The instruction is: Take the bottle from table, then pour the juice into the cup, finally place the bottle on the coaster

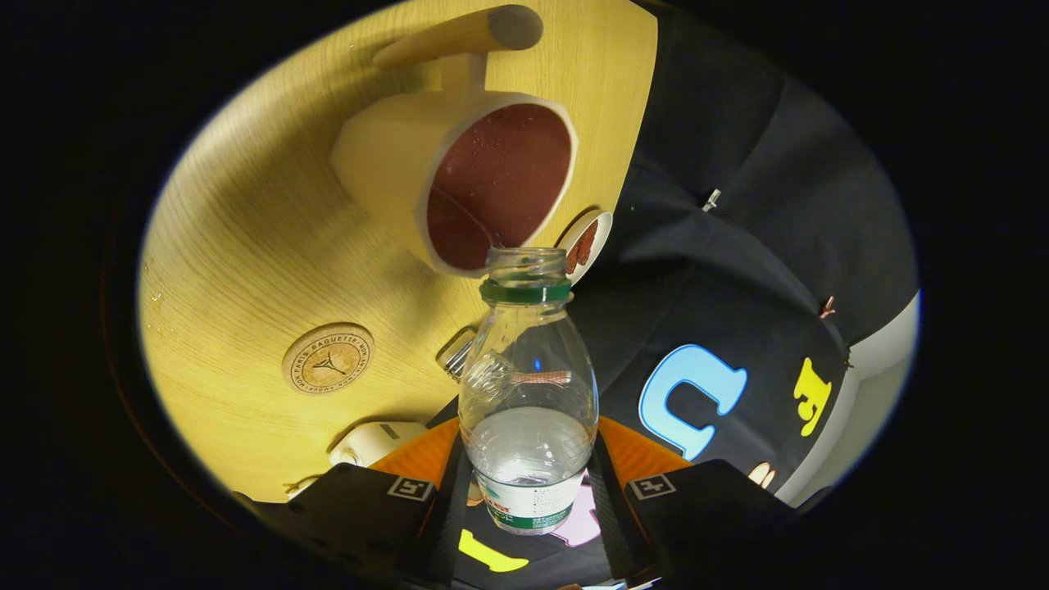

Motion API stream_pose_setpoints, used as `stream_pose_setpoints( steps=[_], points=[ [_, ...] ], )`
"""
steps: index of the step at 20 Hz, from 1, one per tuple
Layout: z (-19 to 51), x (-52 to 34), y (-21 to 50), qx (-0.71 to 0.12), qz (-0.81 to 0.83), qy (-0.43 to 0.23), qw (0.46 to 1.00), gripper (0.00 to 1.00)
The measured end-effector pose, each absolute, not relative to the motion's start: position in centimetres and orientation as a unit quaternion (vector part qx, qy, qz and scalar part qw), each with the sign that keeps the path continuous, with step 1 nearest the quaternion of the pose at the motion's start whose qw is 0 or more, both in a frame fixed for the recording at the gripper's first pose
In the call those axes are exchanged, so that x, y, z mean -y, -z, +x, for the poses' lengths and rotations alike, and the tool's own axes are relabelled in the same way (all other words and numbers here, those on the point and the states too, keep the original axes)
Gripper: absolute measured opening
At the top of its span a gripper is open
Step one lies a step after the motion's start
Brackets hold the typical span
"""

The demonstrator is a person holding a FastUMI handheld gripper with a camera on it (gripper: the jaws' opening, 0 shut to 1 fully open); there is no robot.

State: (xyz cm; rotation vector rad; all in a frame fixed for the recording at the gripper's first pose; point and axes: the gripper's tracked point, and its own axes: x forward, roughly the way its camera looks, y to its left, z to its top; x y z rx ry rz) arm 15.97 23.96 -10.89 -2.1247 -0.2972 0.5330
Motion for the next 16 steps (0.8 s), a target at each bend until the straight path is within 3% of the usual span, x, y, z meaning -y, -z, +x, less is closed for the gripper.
stream_pose_setpoints(
  steps=[6, 16],
  points=[
    [15.26, -24.63, 10.38, 0.146, -0.87, -0.218, 0.418, 0.71],
    [15.46, -24.65, 9.95, 0.142, -0.875, -0.211, 0.412, 0.71]
  ],
)
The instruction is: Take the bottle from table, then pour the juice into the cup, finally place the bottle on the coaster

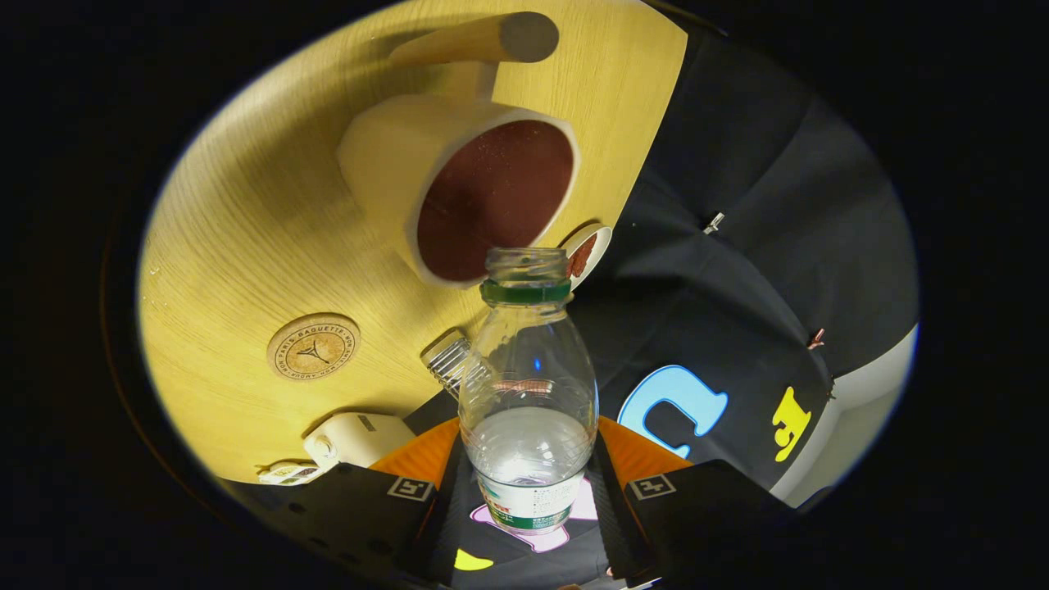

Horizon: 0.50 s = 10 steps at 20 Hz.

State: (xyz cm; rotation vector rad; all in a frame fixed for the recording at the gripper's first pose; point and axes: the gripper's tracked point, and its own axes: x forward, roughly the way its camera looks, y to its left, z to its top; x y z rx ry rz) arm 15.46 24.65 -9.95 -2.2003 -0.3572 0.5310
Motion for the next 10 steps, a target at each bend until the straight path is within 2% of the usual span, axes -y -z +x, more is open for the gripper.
stream_pose_setpoints(
  steps=[10],
  points=[
    [15.66, -24.32, 9.55, 0.132, -0.875, -0.207, 0.418, 0.71]
  ],
)
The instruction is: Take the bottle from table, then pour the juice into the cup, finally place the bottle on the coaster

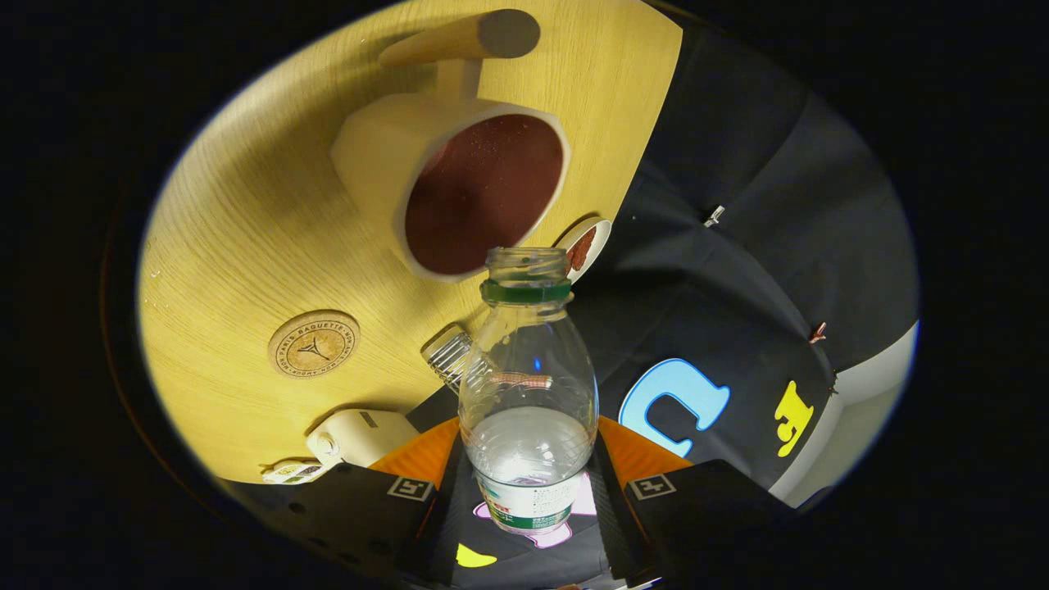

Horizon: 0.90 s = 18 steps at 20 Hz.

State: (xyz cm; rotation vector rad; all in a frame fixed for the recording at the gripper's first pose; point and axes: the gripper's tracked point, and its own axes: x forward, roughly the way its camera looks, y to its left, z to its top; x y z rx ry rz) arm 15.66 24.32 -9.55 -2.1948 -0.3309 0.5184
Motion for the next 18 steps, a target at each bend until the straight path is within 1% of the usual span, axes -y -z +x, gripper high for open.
stream_pose_setpoints(
  steps=[6, 10, 12, 14, 18],
  points=[
    [15.8, -23.9, 9.6, 0.12, -0.871, -0.21, 0.427, 0.71],
    [15.8, -22.9, 9.8, 0.095, -0.857, -0.214, 0.459, 0.71],
    [15.8, -22.1, 9.4, 0.079, -0.843, -0.213, 0.487, 0.71],
    [16.3, -21.0, 8.4, 0.054, -0.823, -0.209, 0.526, 0.71],
    [15.7, -18.3, 7.4, -0.016, -0.74, -0.21, 0.639, 0.71]
  ],
)
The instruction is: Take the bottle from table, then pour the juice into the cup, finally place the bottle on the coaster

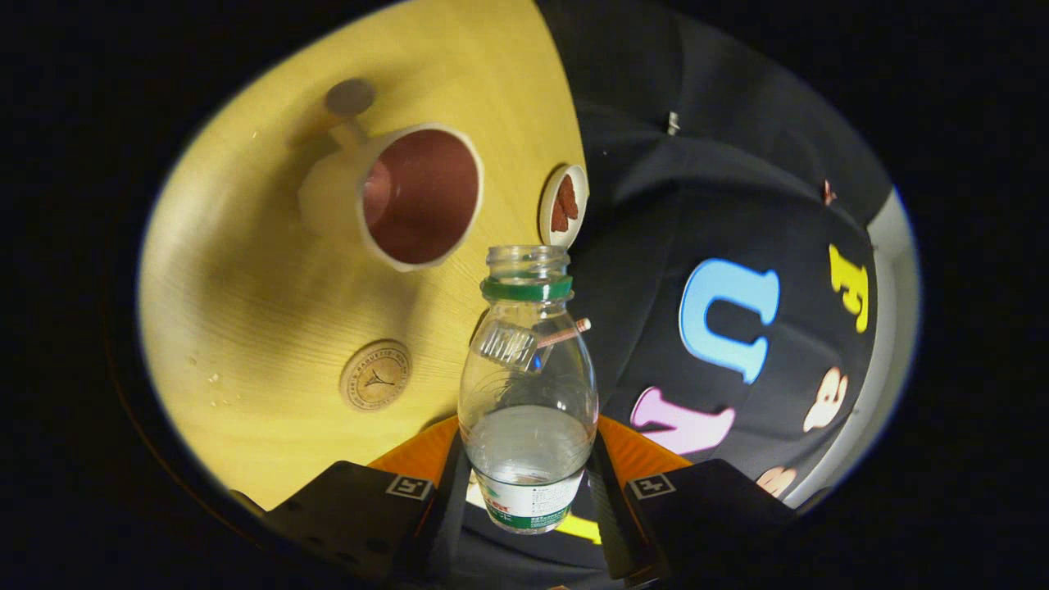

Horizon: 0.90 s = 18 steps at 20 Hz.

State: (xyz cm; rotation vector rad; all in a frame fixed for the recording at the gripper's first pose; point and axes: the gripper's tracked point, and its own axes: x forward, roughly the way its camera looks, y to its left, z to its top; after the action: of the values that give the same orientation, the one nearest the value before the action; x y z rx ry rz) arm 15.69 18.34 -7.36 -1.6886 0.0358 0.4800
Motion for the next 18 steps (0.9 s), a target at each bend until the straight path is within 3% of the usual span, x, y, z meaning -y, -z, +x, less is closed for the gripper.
stream_pose_setpoints(
  steps=[8, 18],
  points=[
    [14.5, -15.3, 5.0, -0.096, -0.561, -0.198, 0.798, 0.71],
    [14.7, -14.3, 2.4, -0.122, -0.296, -0.223, 0.921, 0.72]
  ],
)
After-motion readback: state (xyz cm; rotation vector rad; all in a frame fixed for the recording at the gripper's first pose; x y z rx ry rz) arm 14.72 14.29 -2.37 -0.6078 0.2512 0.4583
